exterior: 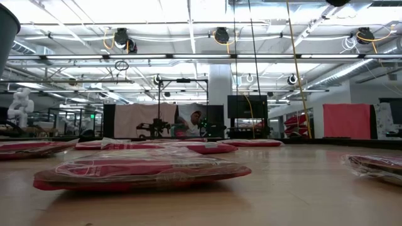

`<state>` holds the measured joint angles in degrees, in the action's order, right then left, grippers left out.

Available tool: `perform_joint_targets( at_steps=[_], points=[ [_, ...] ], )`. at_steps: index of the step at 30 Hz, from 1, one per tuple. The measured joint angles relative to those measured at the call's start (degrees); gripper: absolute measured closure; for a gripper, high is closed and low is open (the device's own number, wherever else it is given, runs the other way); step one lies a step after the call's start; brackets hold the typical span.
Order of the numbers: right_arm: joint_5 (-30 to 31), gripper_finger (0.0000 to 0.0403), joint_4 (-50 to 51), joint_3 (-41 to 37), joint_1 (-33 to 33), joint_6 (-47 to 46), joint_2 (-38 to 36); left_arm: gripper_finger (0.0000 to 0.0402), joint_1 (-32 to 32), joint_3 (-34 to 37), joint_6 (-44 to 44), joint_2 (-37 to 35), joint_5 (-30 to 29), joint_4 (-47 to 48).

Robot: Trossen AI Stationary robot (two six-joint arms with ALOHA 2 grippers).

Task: Sort popcorn bags into baskets
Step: Put the popcorn sachet into the bin

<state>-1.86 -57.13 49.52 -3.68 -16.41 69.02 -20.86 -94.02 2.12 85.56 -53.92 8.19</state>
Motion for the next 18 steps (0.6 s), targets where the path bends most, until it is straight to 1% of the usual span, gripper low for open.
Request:
perform_joint_targets(
  at_steps=[2,5,9,13,16,18],
  points=[
    [0.0,0.0211,4.0,0.0,0.0,0.9,-1.1,0.0382,-0.4,0.0,0.8,-2.1,1.0,3.7],
    [-0.3,0.0203,10.5,0.0,0.1,-0.1,-2.2,0.0377,-2.3,0.0,2.6,-5.8,1.2,9.8],
    [-1.3,0.0205,17.1,0.0,0.7,-5.3,-2.8,0.0358,-6.3,0.0,5.2,-9.3,1.2,14.4],
    [-0.8,0.0208,19.9,0.0,2.8,-12.2,-2.7,0.037,-12.3,0.0,5.9,-12.0,1.2,16.3],
    [2.1,0.0208,21.0,0.0,5.7,-17.1,-2.9,0.0382,-16.8,0.0,6.5,-13.1,1.2,18.5],
    [4.2,0.0208,22.2,0.0,8.1,-17.8,-2.8,0.0382,-19.3,0.0,7.9,-13.3,1.2,20.5]
  ],
)
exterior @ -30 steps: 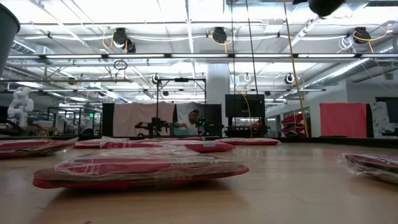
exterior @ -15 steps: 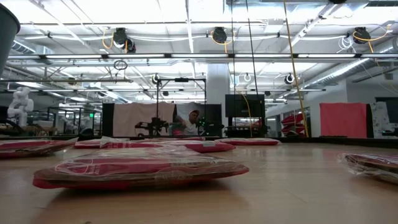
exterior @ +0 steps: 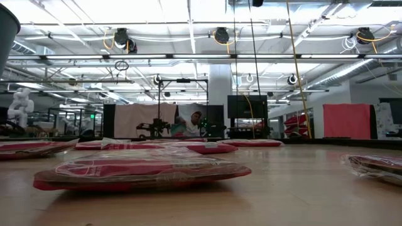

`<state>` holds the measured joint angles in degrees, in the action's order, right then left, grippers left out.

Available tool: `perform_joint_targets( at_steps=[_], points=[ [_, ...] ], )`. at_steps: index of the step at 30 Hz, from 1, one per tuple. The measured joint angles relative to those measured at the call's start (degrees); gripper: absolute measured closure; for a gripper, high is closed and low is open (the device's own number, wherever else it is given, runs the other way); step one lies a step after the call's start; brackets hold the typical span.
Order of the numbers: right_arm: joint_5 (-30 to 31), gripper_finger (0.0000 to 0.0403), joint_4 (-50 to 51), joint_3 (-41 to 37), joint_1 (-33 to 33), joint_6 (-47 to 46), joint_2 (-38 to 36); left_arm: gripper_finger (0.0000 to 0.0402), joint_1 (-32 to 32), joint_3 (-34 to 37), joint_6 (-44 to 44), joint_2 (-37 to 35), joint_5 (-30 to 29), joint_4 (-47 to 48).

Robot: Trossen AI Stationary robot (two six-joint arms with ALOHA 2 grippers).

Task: Sort popcorn bags into baskets
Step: Put the popcorn sachet into the bin

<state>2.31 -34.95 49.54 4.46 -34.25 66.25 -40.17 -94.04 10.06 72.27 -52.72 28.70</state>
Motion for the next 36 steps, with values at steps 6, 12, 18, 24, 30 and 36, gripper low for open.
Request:
perform_joint_targets(
  at_steps=[6,12,18,24,30,36],
  points=[
    [8.8,0.0209,5.5,0.0,8.0,0.3,0.0,0.0366,-8.2,0.0,5.9,0.3,0.2,4.7],
    [16.9,0.0209,7.6,0.0,13.4,0.4,0.0,0.0382,-16.5,0.0,11.5,1.2,1.1,6.9],
    [20.6,0.0209,7.6,0.0,15.8,0.4,0.0,0.0382,-21.4,0.0,21.3,2.4,4.4,13.5],
    [20.6,0.0209,8.9,0.0,17.1,-1.1,0.0,0.0373,-23.0,0.0,32.6,5.1,9.3,24.6],
    [21.9,0.0209,10.9,0.0,17.2,-2.0,0.3,0.038,-23.0,0.0,41.6,9.5,19.4,35.0],
    [21.9,0.0209,11.6,0.0,17.2,-3.5,0.3,0.037,-23.0,0.0,49.1,14.0,28.5,44.4]
  ],
)
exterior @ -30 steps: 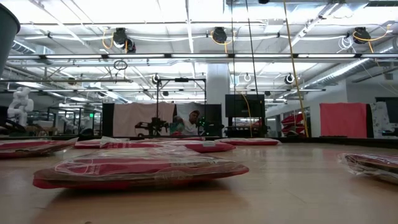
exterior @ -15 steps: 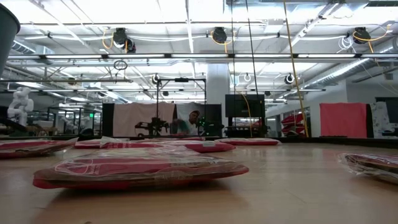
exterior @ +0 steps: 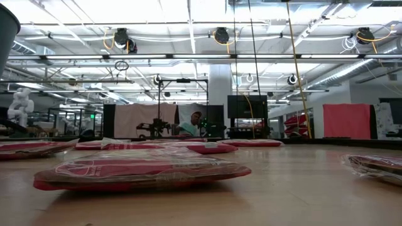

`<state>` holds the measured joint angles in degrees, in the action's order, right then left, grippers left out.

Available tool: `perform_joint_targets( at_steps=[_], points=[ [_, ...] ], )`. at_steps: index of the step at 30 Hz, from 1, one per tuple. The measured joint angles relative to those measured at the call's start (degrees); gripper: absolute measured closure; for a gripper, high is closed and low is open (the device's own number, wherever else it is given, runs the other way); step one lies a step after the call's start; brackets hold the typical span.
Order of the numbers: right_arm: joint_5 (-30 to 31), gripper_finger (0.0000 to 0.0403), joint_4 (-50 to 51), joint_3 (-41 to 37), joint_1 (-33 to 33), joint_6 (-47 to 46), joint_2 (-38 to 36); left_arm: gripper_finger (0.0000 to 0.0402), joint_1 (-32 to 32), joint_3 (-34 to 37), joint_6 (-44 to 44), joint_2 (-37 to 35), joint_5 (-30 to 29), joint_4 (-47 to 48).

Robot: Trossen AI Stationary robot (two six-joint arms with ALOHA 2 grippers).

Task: Sort popcorn bags into baskets
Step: Put the popcorn sachet into the bin

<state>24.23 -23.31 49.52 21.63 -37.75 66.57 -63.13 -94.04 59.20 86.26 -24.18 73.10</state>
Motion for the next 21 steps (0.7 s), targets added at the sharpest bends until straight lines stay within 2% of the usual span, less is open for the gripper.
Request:
perform_joint_targets(
  at_steps=[4,8,15,21],
  points=[
    [0.0,0.0209,0.1,0.0,0.0,-1.0,0.0,0.0374,0.0,0.0,3.1,3.2,4.7,5.4],
    [0.3,0.0209,0.1,0.0,-0.2,-0.7,0.0,0.0377,0.0,0.0,4.8,6.7,6.6,8.5],
    [1.5,0.0209,0.1,0.0,-0.2,-2.8,0.0,0.0351,0.3,1.8,5.7,12.4,7.9,7.9],
    [1.4,0.0209,0.1,0.0,0.7,-4.6,0.0,0.0352,0.5,4.9,6.0,15.4,11.8,7.4]
  ],
)
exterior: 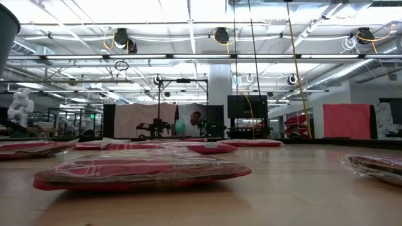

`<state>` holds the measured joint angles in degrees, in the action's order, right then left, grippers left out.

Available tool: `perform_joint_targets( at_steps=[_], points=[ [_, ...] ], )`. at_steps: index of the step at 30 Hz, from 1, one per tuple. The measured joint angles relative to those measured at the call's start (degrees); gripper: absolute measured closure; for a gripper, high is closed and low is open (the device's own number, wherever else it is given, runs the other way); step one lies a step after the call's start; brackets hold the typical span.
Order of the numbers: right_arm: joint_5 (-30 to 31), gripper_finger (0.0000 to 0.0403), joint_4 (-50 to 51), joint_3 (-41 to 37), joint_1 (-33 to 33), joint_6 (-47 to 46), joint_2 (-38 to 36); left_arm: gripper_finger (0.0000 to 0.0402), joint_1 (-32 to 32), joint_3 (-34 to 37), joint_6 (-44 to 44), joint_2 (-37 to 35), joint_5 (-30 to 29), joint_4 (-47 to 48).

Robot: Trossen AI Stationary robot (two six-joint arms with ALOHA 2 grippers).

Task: Sort popcorn bags into baskets
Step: Put the popcorn sachet into the bin

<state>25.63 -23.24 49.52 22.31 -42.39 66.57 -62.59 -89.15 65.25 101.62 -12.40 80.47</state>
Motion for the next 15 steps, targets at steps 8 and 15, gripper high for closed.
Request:
perform_joint_targets(
  at_steps=[8,15],
  points=[
    [0.0,0.0209,0.0,0.0,0.9,0.0,0.0,0.036,0.0,5.8,3.0,0.4,0.5,-2.3],
    [-0.1,0.0209,0.0,0.0,0.9,0.7,0.0,0.0356,0.0,10.4,3.2,0.4,0.5,-8.5]
  ],
)
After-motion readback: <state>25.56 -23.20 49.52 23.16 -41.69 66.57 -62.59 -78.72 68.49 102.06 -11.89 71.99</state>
